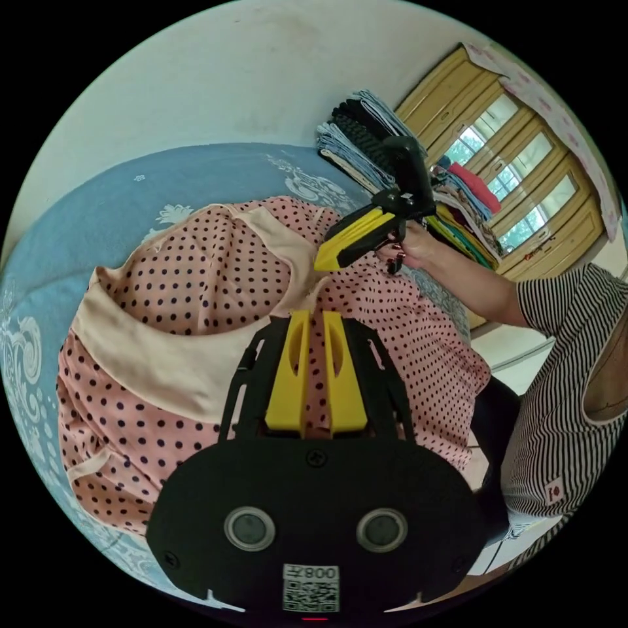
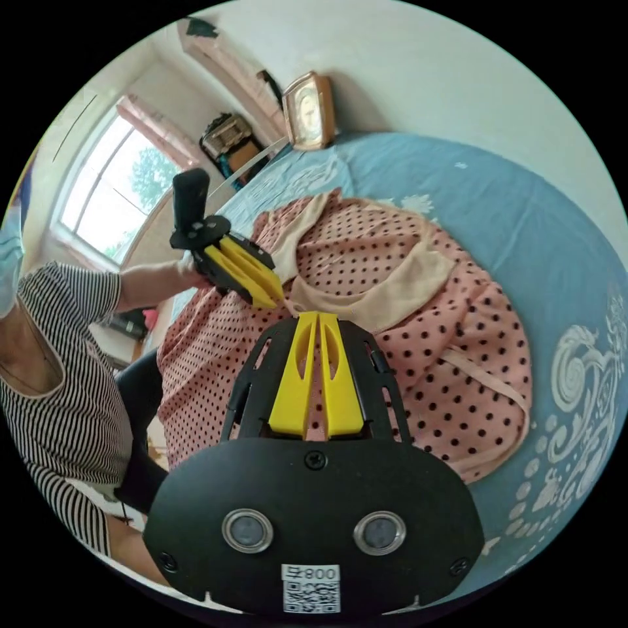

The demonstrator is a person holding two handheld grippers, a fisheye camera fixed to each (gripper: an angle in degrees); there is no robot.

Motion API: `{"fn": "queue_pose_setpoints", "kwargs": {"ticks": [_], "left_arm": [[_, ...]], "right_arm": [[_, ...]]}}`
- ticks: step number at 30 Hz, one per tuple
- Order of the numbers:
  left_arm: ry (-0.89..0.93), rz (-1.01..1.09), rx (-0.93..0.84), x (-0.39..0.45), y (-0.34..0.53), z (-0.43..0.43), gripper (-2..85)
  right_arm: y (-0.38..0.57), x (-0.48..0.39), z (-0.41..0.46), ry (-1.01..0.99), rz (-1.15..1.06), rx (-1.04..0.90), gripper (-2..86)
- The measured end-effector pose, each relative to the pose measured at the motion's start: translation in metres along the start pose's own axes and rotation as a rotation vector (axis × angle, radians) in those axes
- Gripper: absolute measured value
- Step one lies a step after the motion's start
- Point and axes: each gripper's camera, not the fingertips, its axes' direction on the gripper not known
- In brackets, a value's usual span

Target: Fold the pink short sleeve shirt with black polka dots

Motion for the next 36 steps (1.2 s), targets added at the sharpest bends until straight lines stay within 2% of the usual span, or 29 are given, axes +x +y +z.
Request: {"fn": "queue_pose_setpoints", "kwargs": {"ticks": [4,10,13,16,19,22,26,31,36], "left_arm": [[-0.095,-0.033,0.053,0.002,0.016,-0.027,4.6],[-0.304,-0.277,0.225,-0.04,0.049,-0.086,8.0],[-0.393,-0.369,0.181,-0.062,0.057,-0.091,8.5],[-0.404,-0.428,0.11,-0.074,0.061,-0.079,7.2],[-0.439,-0.448,0.124,-0.069,0.064,-0.08,4.4],[-0.55,-0.431,0.132,-0.057,0.068,-0.087,3.4],[-0.523,-0.436,0.12,-0.053,0.074,-0.082,3.4],[-0.475,-0.427,0.284,-0.021,0.093,-0.107,4.7],[-0.431,-0.399,0.325,0.025,0.127,-0.109,4.3]], "right_arm": [[0.005,-0.01,0.003,0.043,-0.032,-0.097,0.4],[0.017,0.011,-0.054,0.295,0.162,0.111,1.7],[0.017,0.027,-0.067,0.377,0.26,0.146,4.1],[0.009,0.036,-0.06,0.396,0.29,0.104,5.3],[0.001,0.04,-0.043,0.456,0.311,0.004,3.4],[0.005,0.038,-0.05,0.507,0.357,0.038,1.4],[0.014,0.037,-0.051,0.467,0.38,0.062,0.5],[0.031,0.009,-0.066,0.503,0.364,0.141,0.3],[0.068,-0.044,-0.077,0.502,0.319,0.196,0.2]]}}
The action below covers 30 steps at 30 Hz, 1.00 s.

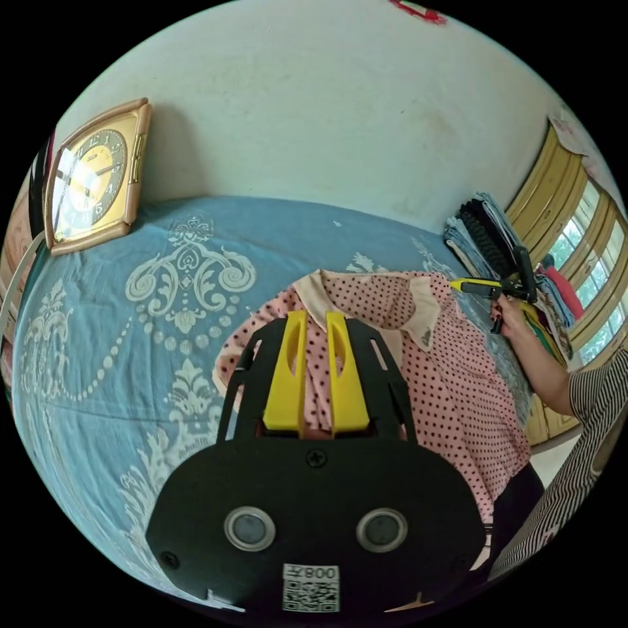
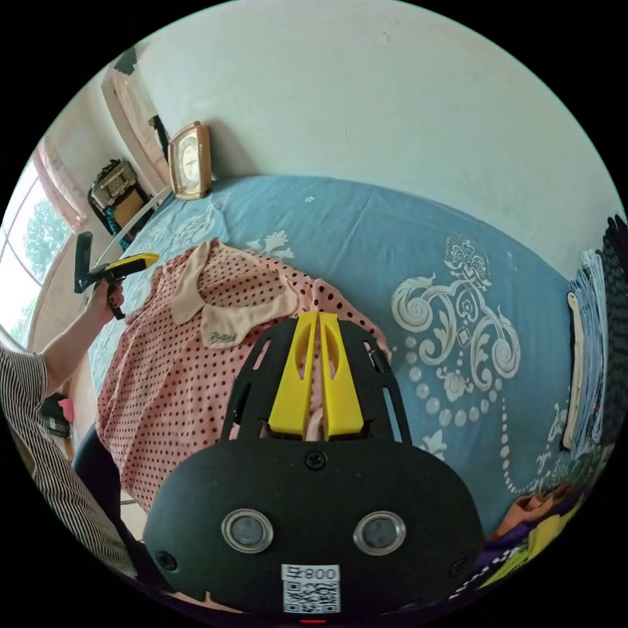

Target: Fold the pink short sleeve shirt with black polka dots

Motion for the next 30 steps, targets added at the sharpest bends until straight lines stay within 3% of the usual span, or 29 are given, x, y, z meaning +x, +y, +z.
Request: {"fn": "queue_pose_setpoints", "kwargs": {"ticks": [4,9,18,23,30], "left_arm": [[-0.091,0.001,-0.123,0.012,0.029,0.011,2.2],[-0.022,0.002,-0.096,0.014,0.02,0.013,2.1],[-0.177,0.005,-0.114,-0.004,-0.002,0.041,5.8],[-0.179,-0.024,-0.174,-0.02,0.001,0.051,4.1],[-0.181,-0.059,-0.116,-0.026,0.027,0.037,4.6]], "right_arm": [[0.038,-0.02,-0.005,0.164,-0.008,0.006,0.1],[0.022,-0.005,0.005,0.076,0.035,-0.023,0.1],[0.025,0.019,0.003,0.008,0.086,0.036,0.7],[0.035,0.022,0.041,0.014,0.092,-0.105,0.3],[0.043,0.043,0.048,-0.029,0.2,-0.114,0.2]]}}
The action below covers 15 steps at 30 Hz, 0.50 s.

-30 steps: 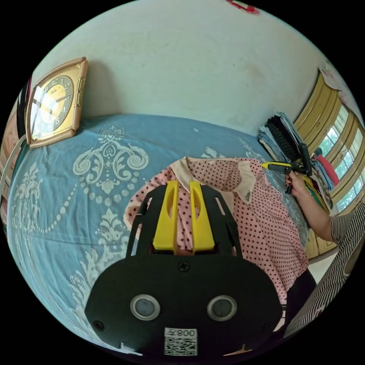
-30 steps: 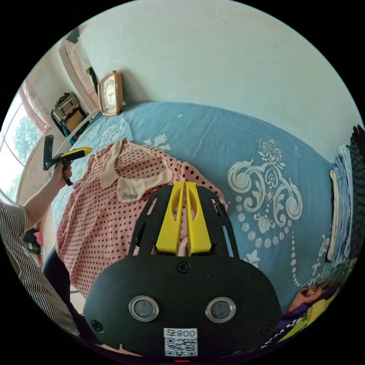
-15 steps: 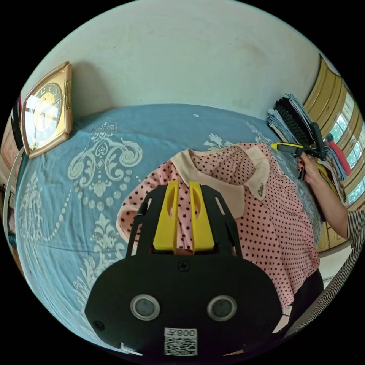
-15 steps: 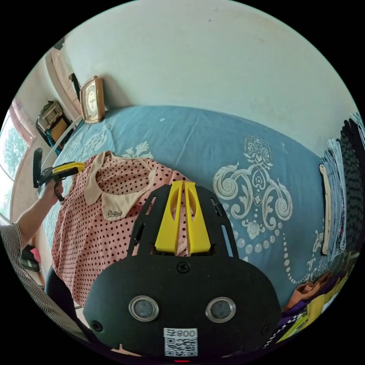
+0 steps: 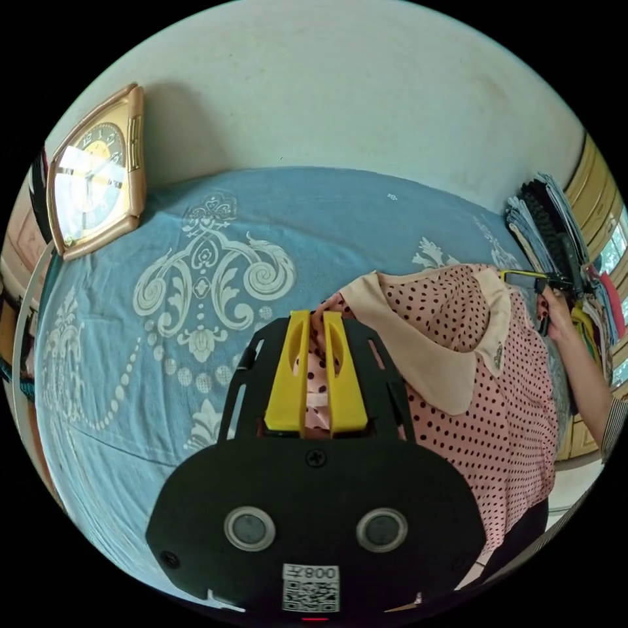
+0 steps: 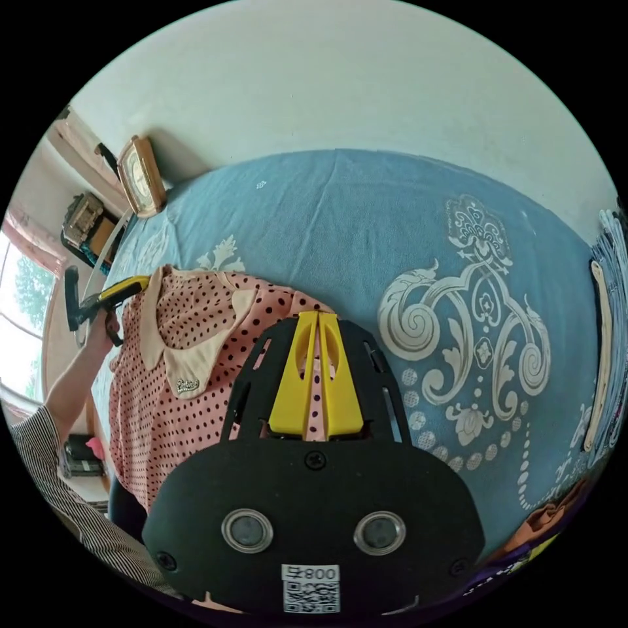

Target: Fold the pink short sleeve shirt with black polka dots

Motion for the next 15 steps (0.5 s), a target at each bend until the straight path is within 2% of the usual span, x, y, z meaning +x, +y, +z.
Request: {"fn": "queue_pose_setpoints", "kwargs": {"ticks": [7,12,14,15], "left_arm": [[0.127,0.072,0.111,0.006,0.051,-0.044,6.1],[0.11,0.135,-0.001,0.02,0.104,-0.04,3.9],[0.09,0.122,-0.127,0.017,0.115,-0.018,2.5],[0.113,0.095,-0.082,0.012,0.121,-0.019,1.8]], "right_arm": [[0.063,0.016,-0.031,-0.13,0.056,0.112,0.1],[0.142,-0.012,-0.053,-0.15,-0.044,0.144,0.1],[0.171,-0.024,-0.037,-0.098,-0.089,0.045,0.1],[0.175,-0.025,-0.029,-0.07,-0.093,-0.007,0.1]]}}
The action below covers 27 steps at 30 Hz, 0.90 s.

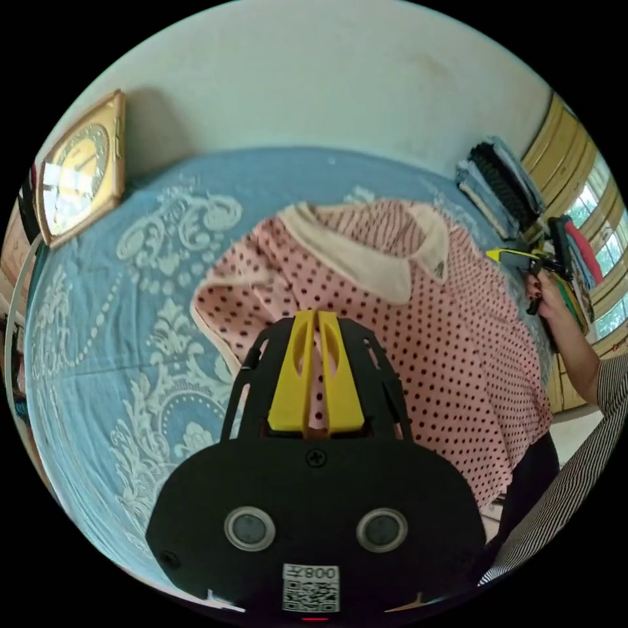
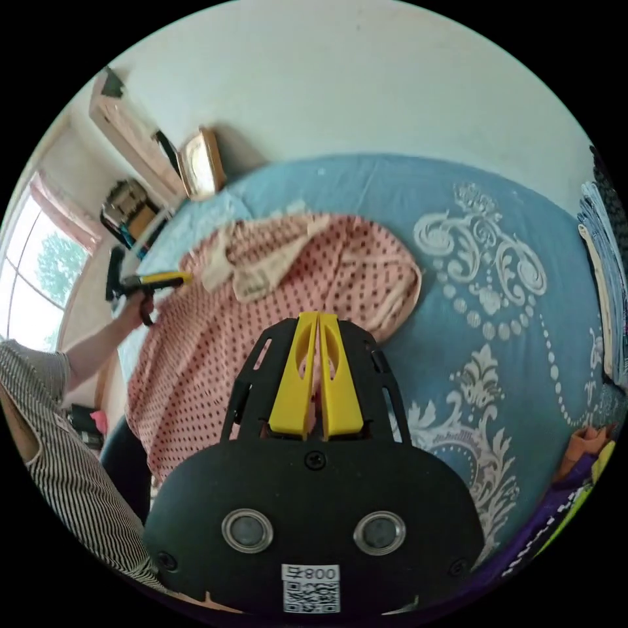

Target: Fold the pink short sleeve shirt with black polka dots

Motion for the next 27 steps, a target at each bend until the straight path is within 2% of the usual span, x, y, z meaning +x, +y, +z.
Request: {"fn": "queue_pose_setpoints", "kwargs": {"ticks": [1,6,10,16,19,24,27], "left_arm": [[0.045,-0.058,-0.023,-0.009,0.001,-0.003,1.4],[0.103,-0.091,0.059,-0.01,0.036,-0.051,1.7],[0.129,-0.162,-0.022,-0.006,0.117,-0.081,4.2],[0.24,-0.426,-0.135,-0.01,0.246,-0.111,7.7],[0.301,-0.464,-0.172,-0.001,0.283,-0.112,8.8],[0.305,-0.491,-0.202,0.007,0.31,-0.104,9.0],[0.303,-0.489,-0.211,0.003,0.319,-0.106,8.1]], "right_arm": [[0.007,0.002,0.013,0.043,0.022,-0.078,0.2],[0.034,0.002,-0.018,0.011,0.066,0.025,0.2],[0.095,-0.023,-0.039,-0.039,0.04,-0.001,0.5],[0.225,-0.03,-0.056,-0.118,0.235,-0.109,2.7],[0.278,-0.034,-0.062,-0.15,0.325,-0.158,5.2],[0.329,-0.05,-0.07,-0.179,0.38,-0.144,6.5],[0.346,-0.062,-0.058,-0.213,0.373,-0.2,7.7]]}}
